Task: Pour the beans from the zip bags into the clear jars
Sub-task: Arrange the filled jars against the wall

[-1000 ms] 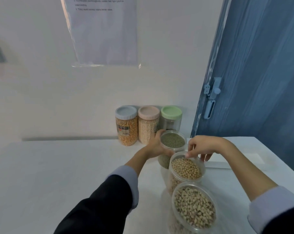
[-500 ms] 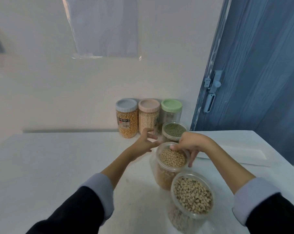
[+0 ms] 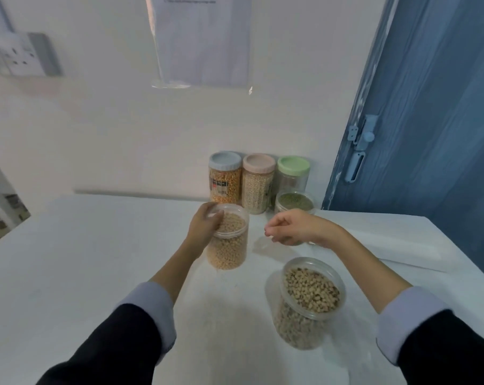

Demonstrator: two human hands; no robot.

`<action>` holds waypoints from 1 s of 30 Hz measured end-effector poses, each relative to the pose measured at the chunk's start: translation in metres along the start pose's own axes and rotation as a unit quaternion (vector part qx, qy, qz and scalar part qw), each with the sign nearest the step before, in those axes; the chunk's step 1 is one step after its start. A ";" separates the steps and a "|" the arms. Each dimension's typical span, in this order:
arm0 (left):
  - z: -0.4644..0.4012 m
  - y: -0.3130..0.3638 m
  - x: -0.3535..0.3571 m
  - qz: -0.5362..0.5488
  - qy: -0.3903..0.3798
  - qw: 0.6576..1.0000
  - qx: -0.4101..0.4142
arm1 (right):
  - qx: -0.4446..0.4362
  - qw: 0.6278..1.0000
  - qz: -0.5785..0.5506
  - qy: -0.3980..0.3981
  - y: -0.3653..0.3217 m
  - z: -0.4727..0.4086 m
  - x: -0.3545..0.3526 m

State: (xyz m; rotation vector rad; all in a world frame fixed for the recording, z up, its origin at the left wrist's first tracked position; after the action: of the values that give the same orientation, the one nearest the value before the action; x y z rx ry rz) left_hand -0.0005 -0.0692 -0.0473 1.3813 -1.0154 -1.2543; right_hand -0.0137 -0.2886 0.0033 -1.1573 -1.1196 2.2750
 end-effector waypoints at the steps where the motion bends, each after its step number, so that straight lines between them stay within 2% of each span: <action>1: 0.004 0.000 0.003 0.016 0.010 1.000 0.000 | -0.005 1.000 0.014 0.001 0.003 0.009 -0.004; 4: 0.017 0.001 0.006 0.031 0.055 0.998 0.013 | -0.035 0.997 0.070 -0.022 0.010 0.033 -0.009; 7: 0.028 0.002 0.008 0.030 0.082 0.996 0.014 | -0.032 0.983 0.153 -0.100 0.016 0.054 -0.007; 10: 0.036 -0.003 0.006 0.067 0.053 0.996 -0.008 | -0.005 0.945 0.247 -0.213 0.028 0.068 0.003; 12: 0.039 -0.005 0.004 0.036 0.004 0.999 -0.019 | -0.007 0.925 0.296 -0.237 0.033 0.073 0.009; 16: 0.040 -0.005 0.001 0.001 -0.050 0.998 -0.038 | -0.033 0.930 0.311 -0.195 0.031 0.066 0.014; 20: 0.028 -0.011 0.005 0.020 -0.007 1.000 -0.023 | -0.040 0.961 0.243 -0.127 0.024 0.045 0.013; 22: 0.017 -0.014 0.008 0.023 0.013 0.999 -0.019 | -0.048 0.964 0.247 -0.087 0.019 0.031 0.016; 26: -0.008 -0.015 0.008 0.024 0.049 0.998 -0.029 | -0.088 0.944 0.316 0.039 0.001 0.006 0.016; 30: -0.029 -0.015 0.000 0.022 0.027 0.999 -0.010 | -0.136 0.889 0.394 0.189 -0.009 -0.027 0.019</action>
State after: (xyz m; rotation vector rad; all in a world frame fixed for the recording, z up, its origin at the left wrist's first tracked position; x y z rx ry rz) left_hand 0.0280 -0.0627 -0.0617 1.3627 -0.9878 -1.1852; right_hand -0.0041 -0.2583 -0.0085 -2.4024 -0.9213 2.2581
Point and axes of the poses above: each hand's wrist, its own z-axis away from the middle knuckle, its own x-axis out of the palm, y = z × x, the point moved 4 cm from there along -z, towards the middle knuckle, and after that the axes turned 6 degrees about -y, right-handed, at the moved point
